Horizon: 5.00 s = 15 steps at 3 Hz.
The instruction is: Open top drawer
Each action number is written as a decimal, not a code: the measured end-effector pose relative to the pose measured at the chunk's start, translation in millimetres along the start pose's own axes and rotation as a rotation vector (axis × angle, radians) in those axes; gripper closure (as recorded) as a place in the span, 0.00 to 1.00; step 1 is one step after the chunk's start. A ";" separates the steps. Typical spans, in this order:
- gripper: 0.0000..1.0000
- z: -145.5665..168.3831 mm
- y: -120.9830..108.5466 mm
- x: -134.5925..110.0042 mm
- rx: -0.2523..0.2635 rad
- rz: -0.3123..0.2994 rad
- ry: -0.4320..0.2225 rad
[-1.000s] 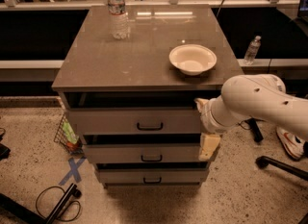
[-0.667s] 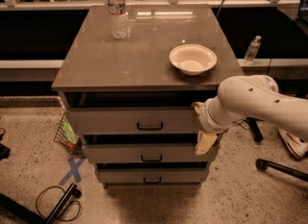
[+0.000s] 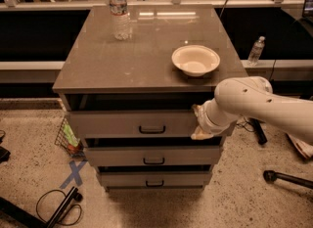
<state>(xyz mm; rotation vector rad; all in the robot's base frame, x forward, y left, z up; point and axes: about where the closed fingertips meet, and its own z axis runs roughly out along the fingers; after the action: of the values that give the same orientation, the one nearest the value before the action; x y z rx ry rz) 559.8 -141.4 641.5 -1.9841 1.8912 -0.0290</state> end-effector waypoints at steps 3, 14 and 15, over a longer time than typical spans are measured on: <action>1.00 -1.4 -0.4 -0.7 -0.001 0.000 0.000; 0.06 -3.4 0.0 -1.8 -0.003 -0.001 0.000; 0.00 -3.1 0.2 -2.4 -0.006 -0.002 0.001</action>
Offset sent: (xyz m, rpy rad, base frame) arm -0.1139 0.0075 0.0405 -0.0550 0.0734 0.0012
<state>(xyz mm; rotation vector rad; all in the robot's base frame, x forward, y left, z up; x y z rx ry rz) 558.5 -140.0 644.9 -1.9907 1.8924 -0.0252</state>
